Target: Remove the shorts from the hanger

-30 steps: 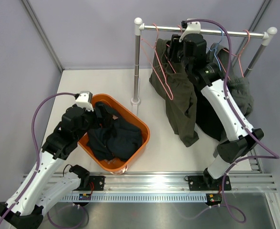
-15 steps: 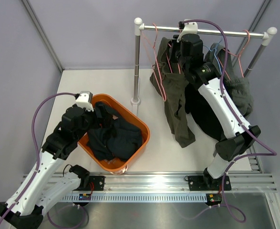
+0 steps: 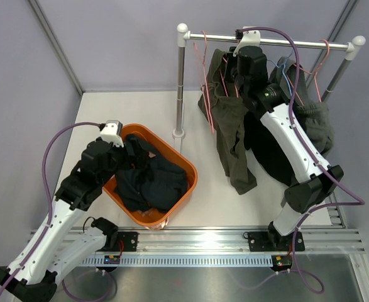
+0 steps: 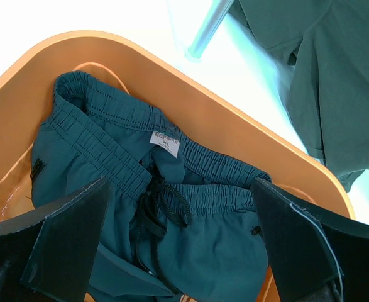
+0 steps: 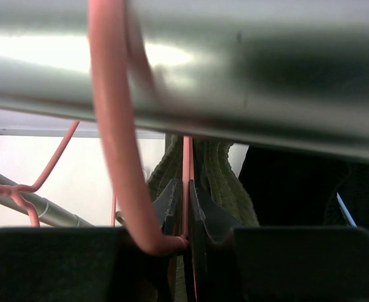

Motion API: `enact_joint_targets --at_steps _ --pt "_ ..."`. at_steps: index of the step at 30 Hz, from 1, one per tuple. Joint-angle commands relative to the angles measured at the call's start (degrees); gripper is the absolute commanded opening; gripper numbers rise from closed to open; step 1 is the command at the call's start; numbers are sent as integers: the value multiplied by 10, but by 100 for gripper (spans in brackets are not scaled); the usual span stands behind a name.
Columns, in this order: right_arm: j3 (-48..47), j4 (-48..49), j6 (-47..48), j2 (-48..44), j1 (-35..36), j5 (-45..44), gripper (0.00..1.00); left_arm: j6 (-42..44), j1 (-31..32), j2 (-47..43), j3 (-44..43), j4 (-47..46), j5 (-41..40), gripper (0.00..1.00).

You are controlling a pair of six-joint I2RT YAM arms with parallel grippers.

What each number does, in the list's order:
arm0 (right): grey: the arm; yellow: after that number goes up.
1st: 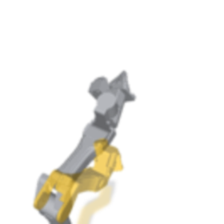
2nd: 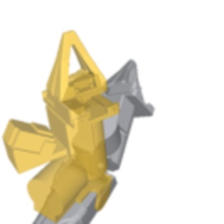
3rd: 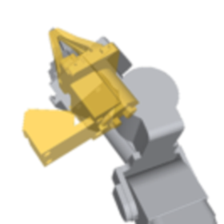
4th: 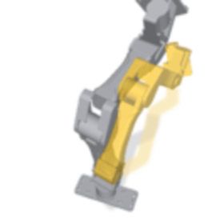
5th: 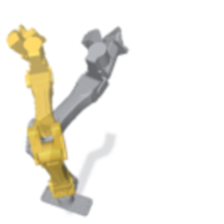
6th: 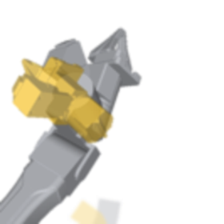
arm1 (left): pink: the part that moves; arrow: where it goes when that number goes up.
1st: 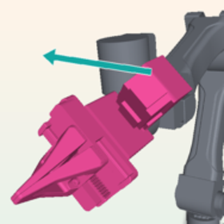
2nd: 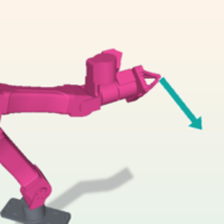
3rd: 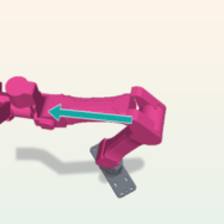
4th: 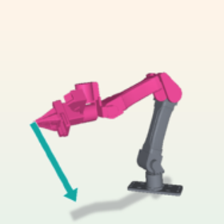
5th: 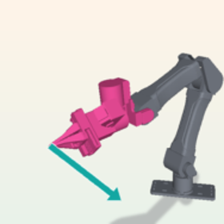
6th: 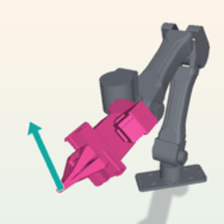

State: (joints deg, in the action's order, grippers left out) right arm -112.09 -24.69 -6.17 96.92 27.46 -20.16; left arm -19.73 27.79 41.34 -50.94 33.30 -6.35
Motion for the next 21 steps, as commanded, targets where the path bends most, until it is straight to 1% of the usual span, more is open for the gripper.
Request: enact_joint_targets --at_steps 1,3,4,6,21 --pt "4 31 11 -31 -2 -25 18 7 -3 -2 8 -29 13 99" --pt "3 32 14 -32 -1 -30 20 7 -3 -2 8 -29 13 99" --pt "3 34 15 -33 -2 -31 23 7 -3 -1 8 -30 13 99" --pt "1 35 17 -33 -2 -33 25 7 -3 -1 7 -31 13 99" --pt "-1 46 30 -37 -1 -41 26 7 -3 -4 7 -29 14 99"
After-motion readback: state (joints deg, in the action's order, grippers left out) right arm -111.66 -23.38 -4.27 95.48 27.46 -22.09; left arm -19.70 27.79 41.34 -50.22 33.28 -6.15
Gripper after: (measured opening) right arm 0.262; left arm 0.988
